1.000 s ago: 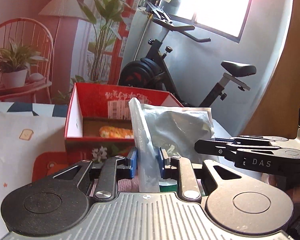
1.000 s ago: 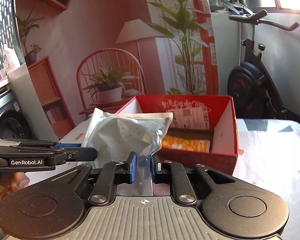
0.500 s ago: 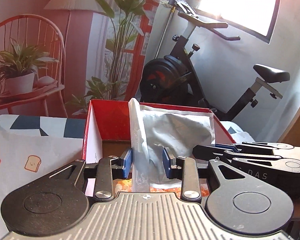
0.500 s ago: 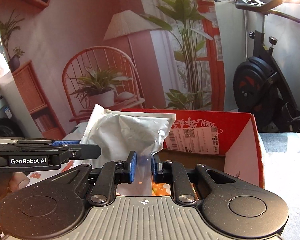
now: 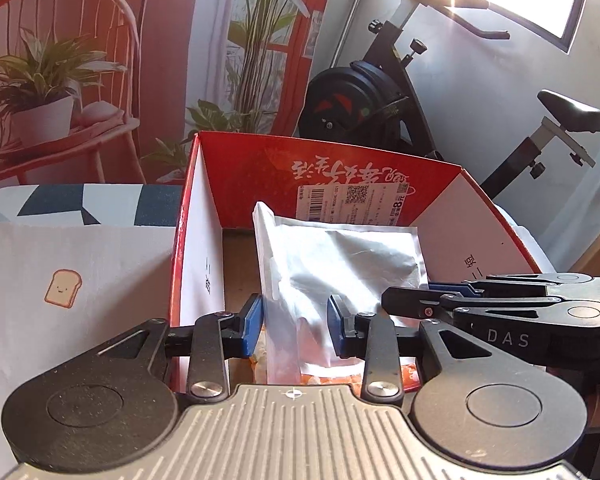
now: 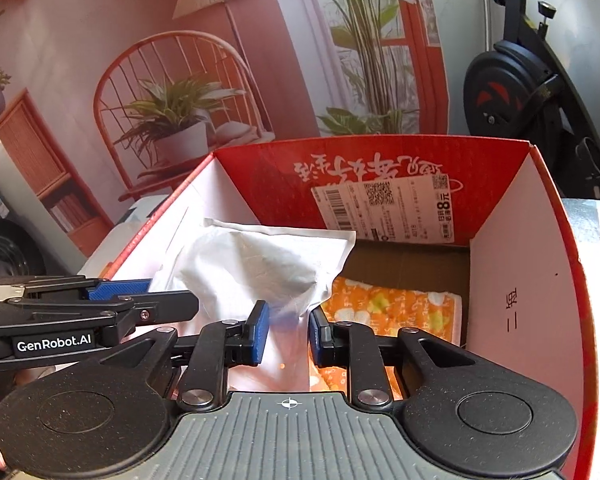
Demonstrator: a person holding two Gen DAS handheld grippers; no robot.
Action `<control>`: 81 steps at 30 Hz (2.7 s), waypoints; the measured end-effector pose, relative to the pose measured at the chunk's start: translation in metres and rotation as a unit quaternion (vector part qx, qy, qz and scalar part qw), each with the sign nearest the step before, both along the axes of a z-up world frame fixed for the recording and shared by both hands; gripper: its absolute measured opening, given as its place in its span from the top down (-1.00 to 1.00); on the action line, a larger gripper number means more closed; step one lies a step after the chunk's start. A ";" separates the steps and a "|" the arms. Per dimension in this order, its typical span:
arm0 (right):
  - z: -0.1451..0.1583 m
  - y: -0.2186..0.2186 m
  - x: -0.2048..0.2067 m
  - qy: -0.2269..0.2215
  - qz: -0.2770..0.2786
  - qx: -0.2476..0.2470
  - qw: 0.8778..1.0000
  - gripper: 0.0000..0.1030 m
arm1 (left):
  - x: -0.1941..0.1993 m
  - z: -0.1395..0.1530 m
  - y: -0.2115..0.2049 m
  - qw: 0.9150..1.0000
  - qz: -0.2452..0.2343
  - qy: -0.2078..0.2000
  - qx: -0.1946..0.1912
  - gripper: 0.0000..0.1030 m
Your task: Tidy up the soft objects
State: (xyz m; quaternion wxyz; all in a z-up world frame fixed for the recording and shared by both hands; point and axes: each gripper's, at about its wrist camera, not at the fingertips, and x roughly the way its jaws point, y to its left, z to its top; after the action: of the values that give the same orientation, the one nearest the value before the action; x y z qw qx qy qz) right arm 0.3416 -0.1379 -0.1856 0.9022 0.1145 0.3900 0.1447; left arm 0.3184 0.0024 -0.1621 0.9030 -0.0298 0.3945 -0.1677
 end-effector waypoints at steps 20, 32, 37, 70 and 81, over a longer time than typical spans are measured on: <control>0.034 -0.027 -0.080 -0.058 -0.076 -0.051 0.994 -0.32 | -0.079 0.039 0.010 0.998 -0.005 -0.058 0.004 -0.63; 0.035 -0.024 -0.190 -0.104 -0.067 -0.061 0.990 -0.92 | -0.163 0.021 0.027 0.999 -0.011 -0.046 -0.014 -0.72; 0.011 -0.017 -0.234 -0.077 -0.065 -0.044 0.994 -0.92 | -0.192 -0.001 0.030 0.999 -0.029 -0.020 -0.014 -0.72; -0.067 -0.010 -0.261 0.109 -0.073 -0.011 0.991 -0.59 | -0.201 -0.081 0.047 0.994 -0.003 0.100 -0.042 -0.02; -0.045 -0.010 -0.267 0.044 -0.061 0.005 0.997 0.28 | -0.203 -0.081 0.044 0.994 -0.004 0.100 -0.035 -0.03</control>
State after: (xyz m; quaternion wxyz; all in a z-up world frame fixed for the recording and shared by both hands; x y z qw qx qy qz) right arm 0.0745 -0.1476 -0.2304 0.8906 0.1490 0.4208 0.0866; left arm 0.1158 0.0467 -0.2430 0.8566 -0.0760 0.4771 -0.1814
